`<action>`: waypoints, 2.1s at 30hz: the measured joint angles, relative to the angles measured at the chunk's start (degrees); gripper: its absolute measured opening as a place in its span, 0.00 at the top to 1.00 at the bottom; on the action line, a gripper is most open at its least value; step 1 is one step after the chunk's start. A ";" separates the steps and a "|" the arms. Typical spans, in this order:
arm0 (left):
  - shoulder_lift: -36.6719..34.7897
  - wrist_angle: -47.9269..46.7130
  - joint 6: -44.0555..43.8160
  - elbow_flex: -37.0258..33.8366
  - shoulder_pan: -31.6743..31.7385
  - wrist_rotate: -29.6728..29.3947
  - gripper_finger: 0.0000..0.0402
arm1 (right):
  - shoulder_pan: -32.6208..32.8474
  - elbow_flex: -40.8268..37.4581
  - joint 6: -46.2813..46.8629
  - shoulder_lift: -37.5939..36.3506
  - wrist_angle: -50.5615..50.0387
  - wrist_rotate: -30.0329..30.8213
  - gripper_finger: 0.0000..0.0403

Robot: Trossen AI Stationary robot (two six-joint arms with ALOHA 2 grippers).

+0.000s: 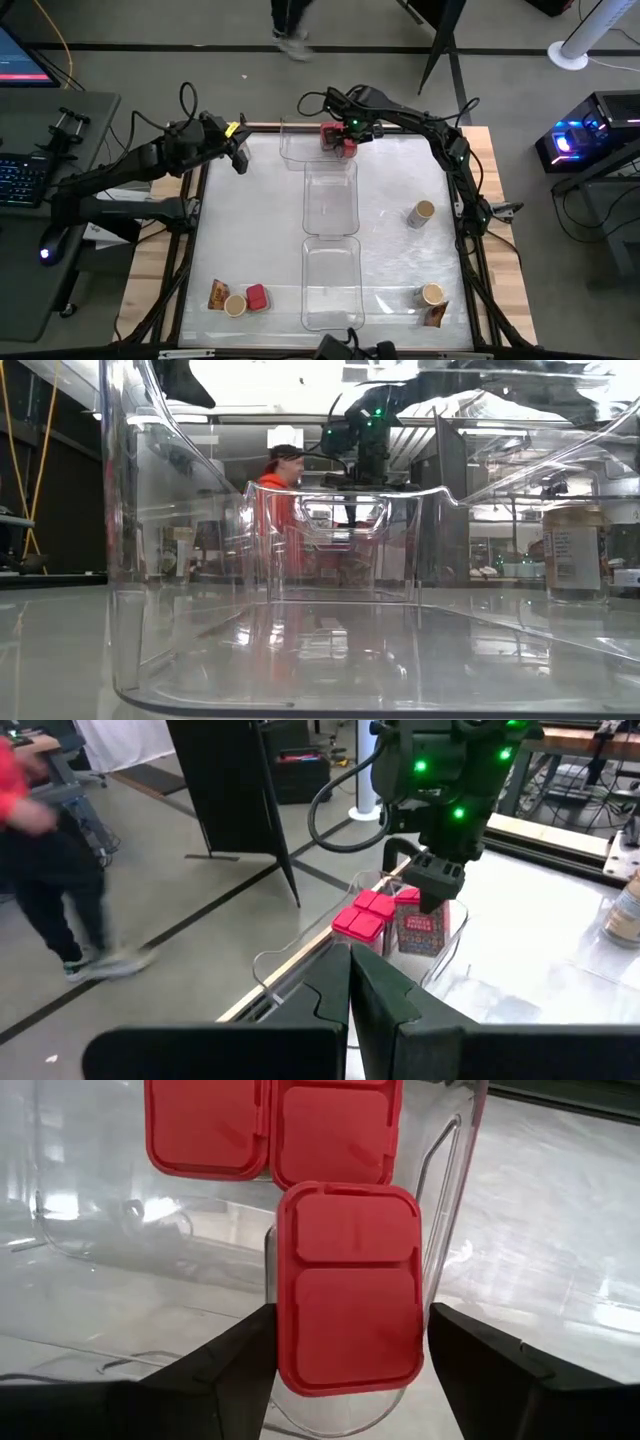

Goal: Sort spices by type
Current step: Put the right red seasoning can into the top transparent bin

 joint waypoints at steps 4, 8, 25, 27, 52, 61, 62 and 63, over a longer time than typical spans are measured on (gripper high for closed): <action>0.11 0.00 -0.02 0.00 0.00 -0.02 1.00 | 0.00 0.00 -0.21 -0.02 0.57 -0.19 0.40; 0.49 -0.07 -0.03 0.00 0.00 0.00 1.00 | -0.02 0.00 -1.70 -0.04 0.77 0.08 0.40; 0.59 -0.16 -0.85 0.00 0.00 0.00 1.00 | -0.07 0.34 -2.18 -0.14 -1.49 3.79 0.40; 0.59 -0.17 -0.56 0.02 0.00 0.01 1.00 | -0.02 1.75 -2.23 -0.13 -2.11 3.76 0.40; 0.59 -0.15 -6.66 0.04 0.00 0.05 1.00 | 3.91 4.02 1.29 6.26 13.54 -4.15 0.40; 0.59 -0.15 -6.62 0.04 0.00 0.05 1.00 | 3.85 4.07 0.80 6.29 8.20 -1.17 0.40; 0.59 -0.15 -6.62 0.04 0.00 0.05 1.00 | 3.85 4.07 0.64 6.29 7.85 -0.96 0.40; 0.59 -0.15 -6.62 0.04 0.00 0.05 1.00 | 3.85 4.07 0.60 6.29 7.73 -0.76 0.40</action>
